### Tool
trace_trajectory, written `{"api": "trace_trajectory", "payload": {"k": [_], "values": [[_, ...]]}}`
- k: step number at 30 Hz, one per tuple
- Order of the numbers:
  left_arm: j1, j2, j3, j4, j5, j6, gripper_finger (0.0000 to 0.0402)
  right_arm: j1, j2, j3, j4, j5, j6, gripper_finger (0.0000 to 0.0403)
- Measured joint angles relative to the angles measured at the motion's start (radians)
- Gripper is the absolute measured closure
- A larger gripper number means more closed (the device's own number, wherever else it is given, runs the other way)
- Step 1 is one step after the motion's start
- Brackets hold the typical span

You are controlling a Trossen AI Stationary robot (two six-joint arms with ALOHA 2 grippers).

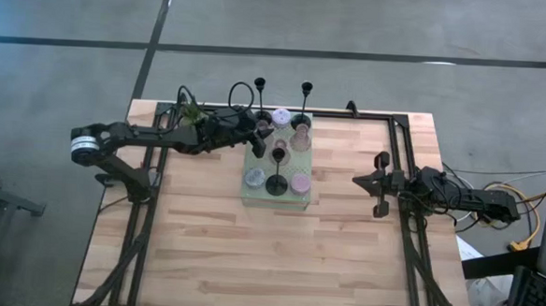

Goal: Pick & Place candle stick holders
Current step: Put the glass candle holder on the shelf

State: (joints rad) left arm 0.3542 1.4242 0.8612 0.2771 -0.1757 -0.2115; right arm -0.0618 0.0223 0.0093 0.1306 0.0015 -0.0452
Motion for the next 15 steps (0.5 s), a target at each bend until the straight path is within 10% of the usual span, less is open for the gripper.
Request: {"api": "trace_trajectory", "payload": {"k": [15], "values": [[0.009, -0.003, 0.000, -0.018, -0.008, -0.005, 0.0239, 0.000, 0.000, 0.000, 0.000, 0.000, 0.000, 0.0394]]}}
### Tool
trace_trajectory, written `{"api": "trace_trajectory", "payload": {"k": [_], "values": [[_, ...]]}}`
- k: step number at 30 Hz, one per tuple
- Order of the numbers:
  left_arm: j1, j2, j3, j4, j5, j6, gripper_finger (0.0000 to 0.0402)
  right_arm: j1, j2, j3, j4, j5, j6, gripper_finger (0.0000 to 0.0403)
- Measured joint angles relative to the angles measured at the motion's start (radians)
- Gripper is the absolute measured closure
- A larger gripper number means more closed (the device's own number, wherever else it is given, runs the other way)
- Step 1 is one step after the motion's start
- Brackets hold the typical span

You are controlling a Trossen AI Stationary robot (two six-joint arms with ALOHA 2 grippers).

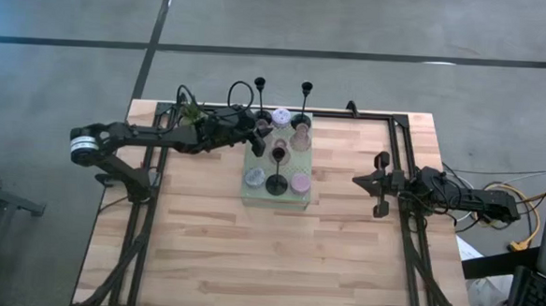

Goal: Pick & Place candle stick holders
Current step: Put the glass candle holder on the shelf

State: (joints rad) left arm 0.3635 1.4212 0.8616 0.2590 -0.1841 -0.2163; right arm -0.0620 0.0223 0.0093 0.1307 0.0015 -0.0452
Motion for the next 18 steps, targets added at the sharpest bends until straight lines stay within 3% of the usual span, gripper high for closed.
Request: {"api": "trace_trajectory", "payload": {"k": [18], "values": [[0.001, -0.008, -0.005, 0.022, 0.030, -0.022, 0.0151, 0.000, 0.000, 0.000, 0.000, 0.000, 0.000, 0.0394]]}}
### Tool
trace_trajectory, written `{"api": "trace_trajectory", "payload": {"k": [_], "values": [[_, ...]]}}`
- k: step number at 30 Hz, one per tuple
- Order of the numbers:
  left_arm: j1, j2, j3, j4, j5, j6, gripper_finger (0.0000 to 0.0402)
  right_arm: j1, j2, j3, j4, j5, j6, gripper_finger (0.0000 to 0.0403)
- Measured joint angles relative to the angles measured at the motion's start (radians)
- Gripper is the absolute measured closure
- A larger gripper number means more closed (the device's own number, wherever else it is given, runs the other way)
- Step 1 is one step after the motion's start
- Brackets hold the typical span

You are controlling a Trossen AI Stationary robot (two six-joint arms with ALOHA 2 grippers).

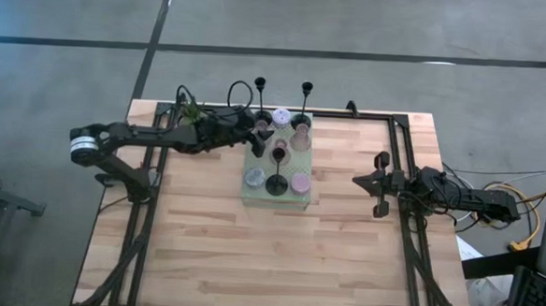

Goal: Pick & Place candle stick holders
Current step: Put the glass candle holder on the shelf, then return to Home Position

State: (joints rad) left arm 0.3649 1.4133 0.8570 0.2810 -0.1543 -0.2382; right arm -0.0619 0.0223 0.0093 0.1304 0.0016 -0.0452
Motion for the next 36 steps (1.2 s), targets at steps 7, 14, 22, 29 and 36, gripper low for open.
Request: {"api": "trace_trajectory", "payload": {"k": [7, 14, 22, 29, 36], "values": [[0.000, -0.040, 0.001, 0.004, -0.003, 0.025, 0.0129, 0.000, 0.000, 0.000, 0.000, 0.000, 0.000, 0.0394], [-0.002, -0.083, 0.009, 0.000, -0.008, 0.055, 0.0129, 0.000, 0.000, 0.000, 0.000, 0.000, 0.000, 0.0394], [-0.017, -0.254, 0.022, -0.017, 0.083, 0.081, 0.0135, 0.000, 0.000, 0.000, 0.000, 0.000, 0.000, 0.0394], [-0.025, -0.441, 0.006, -0.238, 0.156, 0.031, 0.0210, 0.000, 0.000, 0.000, 0.000, 0.000, 0.000, 0.0394], [-0.026, -0.600, 0.004, -0.391, 0.168, 0.073, 0.0262, 0.000, 0.000, 0.000, 0.000, 0.000, 0.000, 0.0394]]}}
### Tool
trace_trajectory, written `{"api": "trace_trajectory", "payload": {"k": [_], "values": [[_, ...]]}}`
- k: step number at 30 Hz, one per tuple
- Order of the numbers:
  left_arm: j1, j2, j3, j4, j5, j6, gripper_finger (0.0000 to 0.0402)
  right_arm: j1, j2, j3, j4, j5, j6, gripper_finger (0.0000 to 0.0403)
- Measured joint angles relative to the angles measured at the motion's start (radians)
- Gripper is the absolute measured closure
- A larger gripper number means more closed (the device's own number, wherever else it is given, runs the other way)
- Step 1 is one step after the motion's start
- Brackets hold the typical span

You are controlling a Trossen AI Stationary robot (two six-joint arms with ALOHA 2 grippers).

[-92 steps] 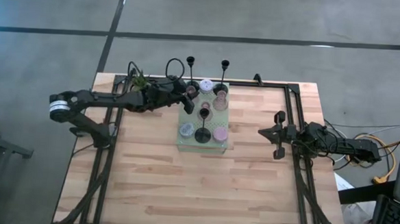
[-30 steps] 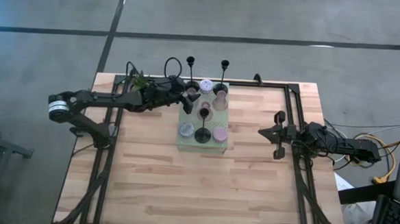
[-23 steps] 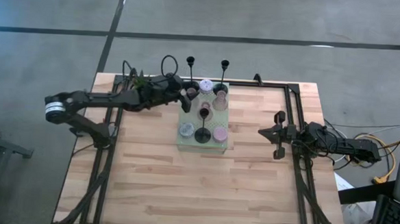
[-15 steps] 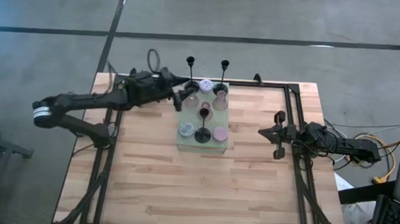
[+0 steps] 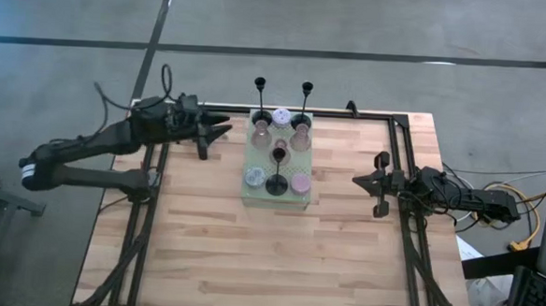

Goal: Pick & Place candle stick holders
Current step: Return to Home Position

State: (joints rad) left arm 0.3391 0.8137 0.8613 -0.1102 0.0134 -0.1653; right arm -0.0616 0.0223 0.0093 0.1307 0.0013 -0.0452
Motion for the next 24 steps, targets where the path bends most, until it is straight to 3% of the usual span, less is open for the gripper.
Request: {"api": "trace_trajectory", "payload": {"k": [8, 14, 17, 24], "values": [[-0.017, -0.118, 0.000, -0.170, 0.060, -0.029, 0.0290, 0.000, 0.000, 0.000, 0.000, 0.000, 0.000, 0.0394], [-0.105, -0.163, -0.049, -0.176, 0.027, 0.015, 0.0359, 0.000, 0.000, 0.000, 0.000, 0.000, 0.000, 0.0394], [-0.162, -0.207, -0.126, -0.114, -0.030, 0.014, 0.0393, 0.000, 0.000, 0.000, 0.000, 0.000, 0.000, 0.0394], [-0.195, -0.367, -0.395, 0.131, -0.041, 0.094, 0.0398, 0.000, 0.000, 0.000, 0.000, 0.000, 0.000, 0.0394]]}}
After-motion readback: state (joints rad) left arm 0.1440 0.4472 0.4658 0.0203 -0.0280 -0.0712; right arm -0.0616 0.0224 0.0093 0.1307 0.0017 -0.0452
